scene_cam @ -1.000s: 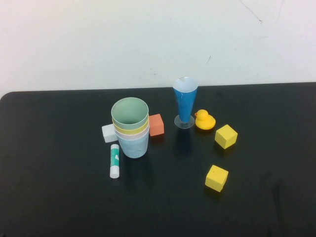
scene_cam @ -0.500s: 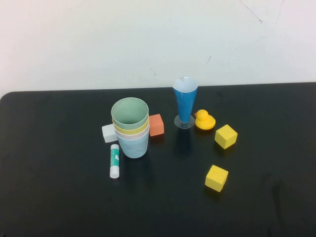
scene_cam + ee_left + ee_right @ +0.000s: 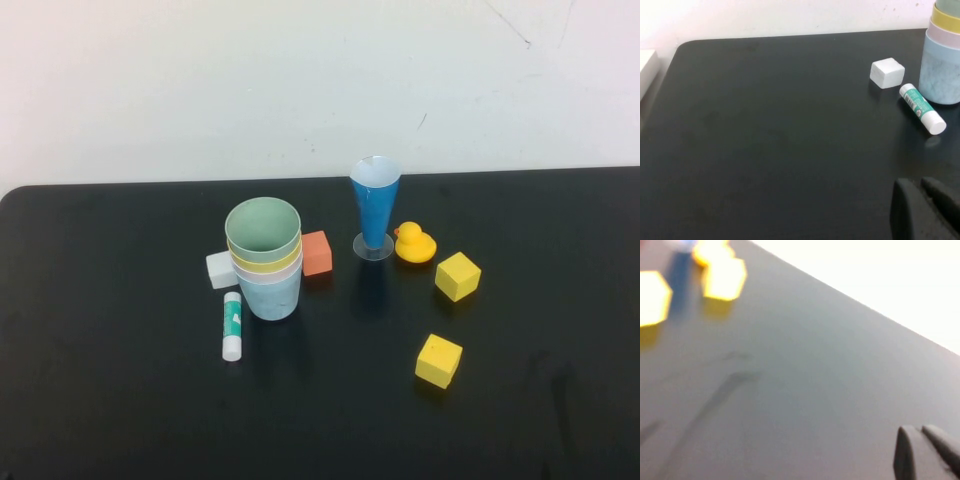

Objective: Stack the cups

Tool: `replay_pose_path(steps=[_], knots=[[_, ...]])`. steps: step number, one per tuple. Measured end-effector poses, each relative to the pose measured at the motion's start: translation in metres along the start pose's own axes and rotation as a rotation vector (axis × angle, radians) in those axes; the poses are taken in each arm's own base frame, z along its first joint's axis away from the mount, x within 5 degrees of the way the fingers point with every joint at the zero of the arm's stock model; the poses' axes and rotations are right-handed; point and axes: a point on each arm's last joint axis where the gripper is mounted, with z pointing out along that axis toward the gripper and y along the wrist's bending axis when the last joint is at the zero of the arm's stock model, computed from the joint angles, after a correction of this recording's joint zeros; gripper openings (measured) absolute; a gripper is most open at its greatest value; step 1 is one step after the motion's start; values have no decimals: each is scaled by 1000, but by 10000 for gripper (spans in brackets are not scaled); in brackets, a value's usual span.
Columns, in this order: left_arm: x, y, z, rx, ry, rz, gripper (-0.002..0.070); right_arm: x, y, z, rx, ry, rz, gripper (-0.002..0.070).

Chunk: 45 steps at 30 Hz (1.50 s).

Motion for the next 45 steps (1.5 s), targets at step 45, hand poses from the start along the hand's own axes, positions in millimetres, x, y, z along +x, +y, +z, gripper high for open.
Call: replay_pose_path(steps=[45], knots=[[0,0,0,0,0,0,-1,11,-1,-6,86,58,325,10]])
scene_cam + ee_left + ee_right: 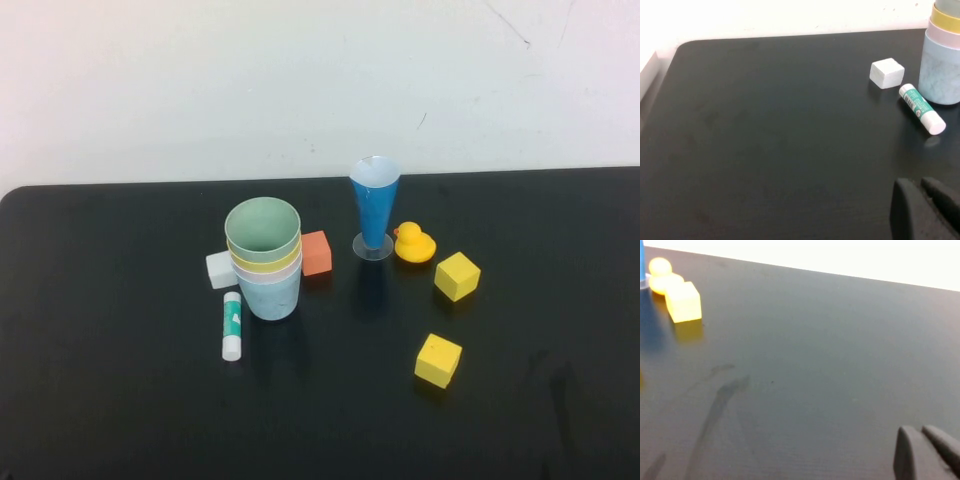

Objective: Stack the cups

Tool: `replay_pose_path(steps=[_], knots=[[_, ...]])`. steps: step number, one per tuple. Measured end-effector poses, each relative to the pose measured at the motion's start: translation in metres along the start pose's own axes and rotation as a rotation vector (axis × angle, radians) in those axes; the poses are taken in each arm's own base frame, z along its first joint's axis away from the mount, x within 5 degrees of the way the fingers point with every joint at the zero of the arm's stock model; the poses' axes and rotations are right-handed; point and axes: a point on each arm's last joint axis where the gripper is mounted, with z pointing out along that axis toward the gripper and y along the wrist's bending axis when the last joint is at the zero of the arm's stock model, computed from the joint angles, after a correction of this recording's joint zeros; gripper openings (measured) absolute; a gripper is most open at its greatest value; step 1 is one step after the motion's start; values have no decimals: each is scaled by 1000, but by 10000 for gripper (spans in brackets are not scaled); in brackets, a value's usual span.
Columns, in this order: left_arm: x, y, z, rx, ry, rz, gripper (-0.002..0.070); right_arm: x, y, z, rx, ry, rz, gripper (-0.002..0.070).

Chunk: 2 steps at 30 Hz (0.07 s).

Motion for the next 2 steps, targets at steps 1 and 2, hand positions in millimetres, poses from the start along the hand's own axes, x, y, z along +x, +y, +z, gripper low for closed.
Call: replay_pose_path(steps=[1,2], knots=[[0,0,0,0,0,0,-1,0,0,0,1,1,-2,10],[0,0,0,0,0,0,-1,0,0,0,3,2,-1,10]])
